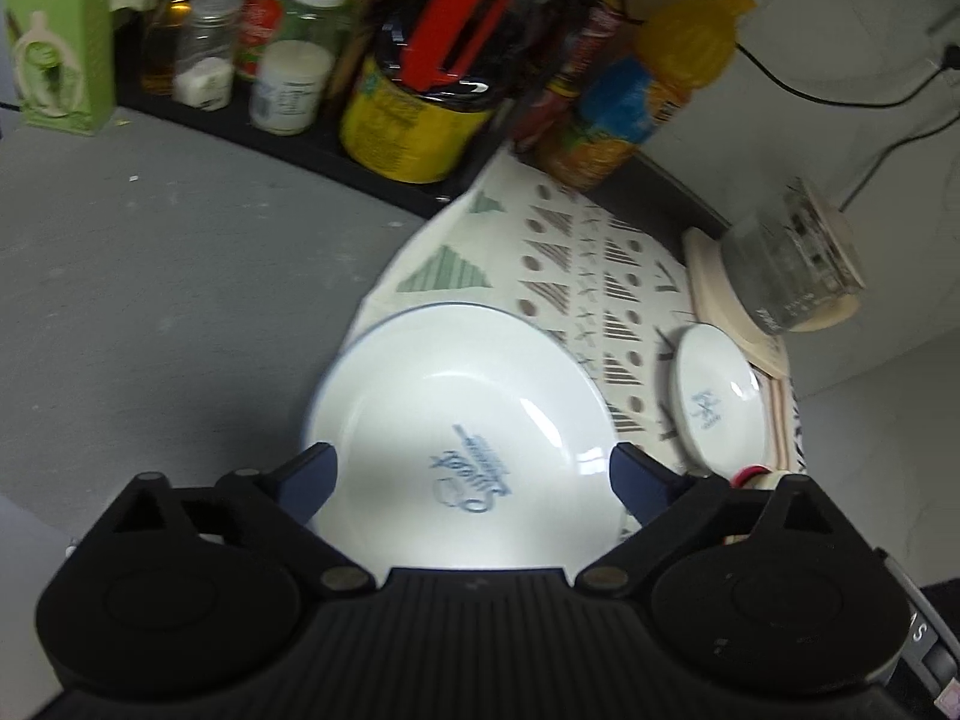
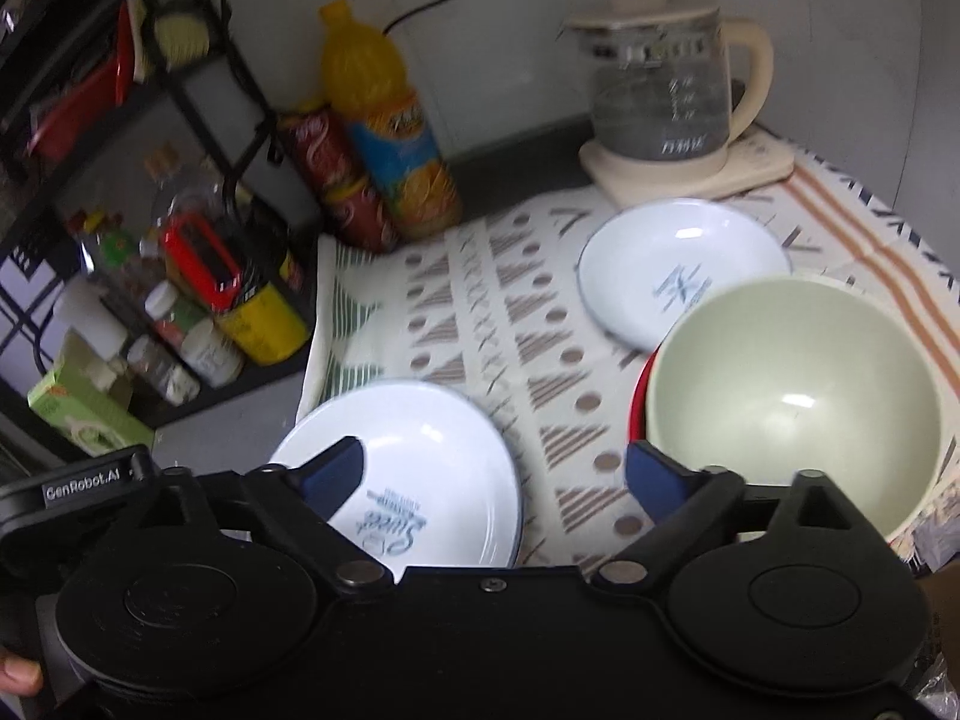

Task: Organize plates and bowls
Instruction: 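Open both grippers to release the 'Sweet' plate and withdraw, then move both grippers to the white 'BAKERY' plate and close on its rim, then carry the 'BAKERY' plate with both grippers and lower it onto the 'Sweet' plate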

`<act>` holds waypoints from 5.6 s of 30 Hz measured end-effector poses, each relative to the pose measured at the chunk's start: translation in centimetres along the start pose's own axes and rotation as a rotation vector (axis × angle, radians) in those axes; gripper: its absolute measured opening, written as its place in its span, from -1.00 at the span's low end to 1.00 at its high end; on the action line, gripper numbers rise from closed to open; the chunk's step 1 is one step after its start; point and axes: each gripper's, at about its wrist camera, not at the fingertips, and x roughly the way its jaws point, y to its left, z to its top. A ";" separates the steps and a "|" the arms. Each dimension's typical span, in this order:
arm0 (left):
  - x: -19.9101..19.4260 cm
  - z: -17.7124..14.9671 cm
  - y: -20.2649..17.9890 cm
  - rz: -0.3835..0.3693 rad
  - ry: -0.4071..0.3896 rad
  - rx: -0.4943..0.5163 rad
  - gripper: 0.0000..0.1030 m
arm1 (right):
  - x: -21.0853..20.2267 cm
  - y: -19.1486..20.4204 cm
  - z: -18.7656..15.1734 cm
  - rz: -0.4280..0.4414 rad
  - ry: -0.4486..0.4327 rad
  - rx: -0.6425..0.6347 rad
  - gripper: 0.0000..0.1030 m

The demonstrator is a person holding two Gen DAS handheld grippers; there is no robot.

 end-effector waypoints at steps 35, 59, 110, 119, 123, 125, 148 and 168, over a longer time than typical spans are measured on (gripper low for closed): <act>13.8 2.7 -15.1 -0.030 0.170 0.094 0.93 | 4.5 -15.6 9.6 -0.067 0.076 0.166 0.89; 22.4 2.6 -16.6 -0.014 0.281 -0.037 -0.16 | 13.1 -23.2 12.0 0.001 0.316 0.234 0.31; 19.4 3.8 -16.4 -0.147 0.162 -0.011 -0.87 | 12.3 -21.9 12.9 0.133 0.248 0.066 -0.77; 16.7 5.2 -15.7 -0.163 0.122 -0.018 -0.87 | 11.1 -20.0 13.8 0.145 0.209 0.040 -0.77; 15.2 5.6 -14.9 -0.163 0.107 -0.022 -0.87 | 10.4 -18.5 13.8 0.151 0.191 0.017 -0.77; 14.6 5.8 -14.3 -0.166 0.101 -0.025 -0.87 | 10.1 -17.5 13.7 0.152 0.186 -0.001 -0.76; 7.2 3.0 -5.2 -0.161 0.070 -0.039 -0.87 | 5.7 -10.1 7.6 0.170 0.153 -0.037 -0.76; 2.8 -0.4 3.5 -0.112 0.064 -0.092 -0.87 | 4.0 -3.4 1.1 0.190 0.197 -0.084 -0.76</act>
